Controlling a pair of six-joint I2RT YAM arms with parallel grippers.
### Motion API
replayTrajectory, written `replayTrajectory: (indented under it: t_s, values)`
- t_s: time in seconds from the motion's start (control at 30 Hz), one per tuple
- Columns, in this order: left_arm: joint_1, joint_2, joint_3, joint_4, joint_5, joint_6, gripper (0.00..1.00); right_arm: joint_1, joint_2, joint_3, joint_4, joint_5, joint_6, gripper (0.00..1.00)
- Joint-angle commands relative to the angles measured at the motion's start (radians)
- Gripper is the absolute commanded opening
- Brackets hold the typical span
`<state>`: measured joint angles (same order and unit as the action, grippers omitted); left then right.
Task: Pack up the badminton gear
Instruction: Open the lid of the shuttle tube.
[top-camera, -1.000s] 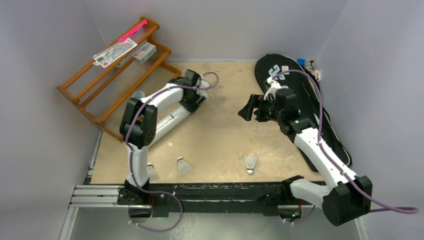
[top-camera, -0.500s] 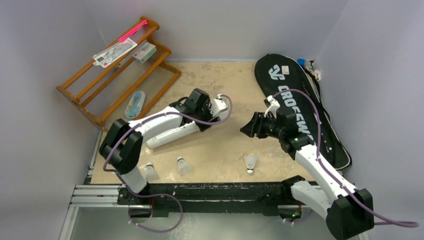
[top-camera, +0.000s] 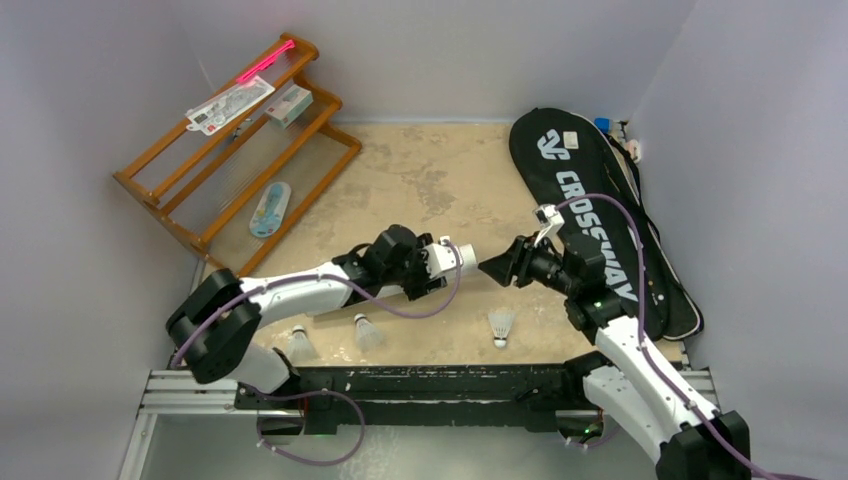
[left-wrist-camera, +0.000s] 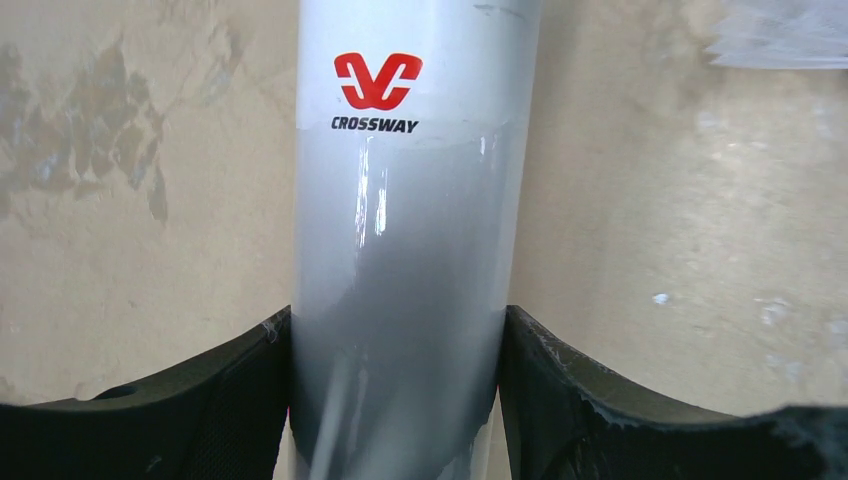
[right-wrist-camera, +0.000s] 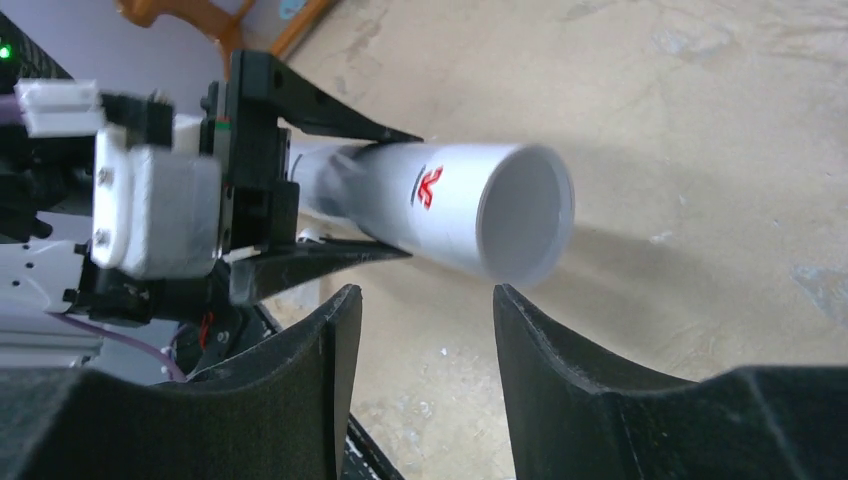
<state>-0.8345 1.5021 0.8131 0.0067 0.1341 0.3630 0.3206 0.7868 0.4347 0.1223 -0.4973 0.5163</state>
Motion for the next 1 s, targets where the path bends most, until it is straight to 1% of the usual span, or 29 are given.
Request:
replayTrajectory:
  t_s: [0.0, 0.1, 0.17, 0.33, 0.4, 0.5, 0.6, 0.73, 0.97]
  values:
    - [-0.053, -0.129, -0.092, 0.195, 0.021, 0.04, 0.41, 0.003, -0.035, 0.01, 0.045, -0.088, -0.006, 0.53]
    - [-0.067, -0.197, -0.173, 0.284, 0.05, 0.06, 0.41, 0.003, -0.06, 0.019, 0.021, -0.114, -0.005, 0.53]
    - [-0.07, -0.236, -0.22, 0.335, 0.065, 0.077, 0.41, 0.003, -0.083, 0.02, 0.003, -0.158, 0.008, 0.53]
    - [-0.079, -0.328, -0.299, 0.427, 0.104, 0.126, 0.41, 0.004, -0.169, 0.06, -0.072, -0.207, -0.001, 0.52]
    - [-0.082, -0.36, -0.327, 0.461, 0.138, 0.154, 0.4, 0.003, -0.203, 0.088, -0.127, -0.222, -0.007, 0.53]
    - [-0.087, -0.405, -0.372, 0.523, 0.202, 0.194, 0.4, 0.004, -0.252, 0.14, -0.231, -0.204, -0.027, 0.54]
    - [-0.088, -0.447, -0.409, 0.559, 0.286, 0.26, 0.4, 0.004, -0.293, 0.193, -0.287, -0.193, -0.052, 0.53]
    - [-0.089, -0.477, -0.432, 0.613, 0.344, 0.289, 0.4, 0.003, -0.308, 0.244, -0.338, -0.219, -0.081, 0.53]
    - [-0.089, -0.504, -0.397, 0.622, 0.424, 0.292, 0.4, 0.004, -0.328, 0.285, -0.381, -0.298, -0.113, 0.51]
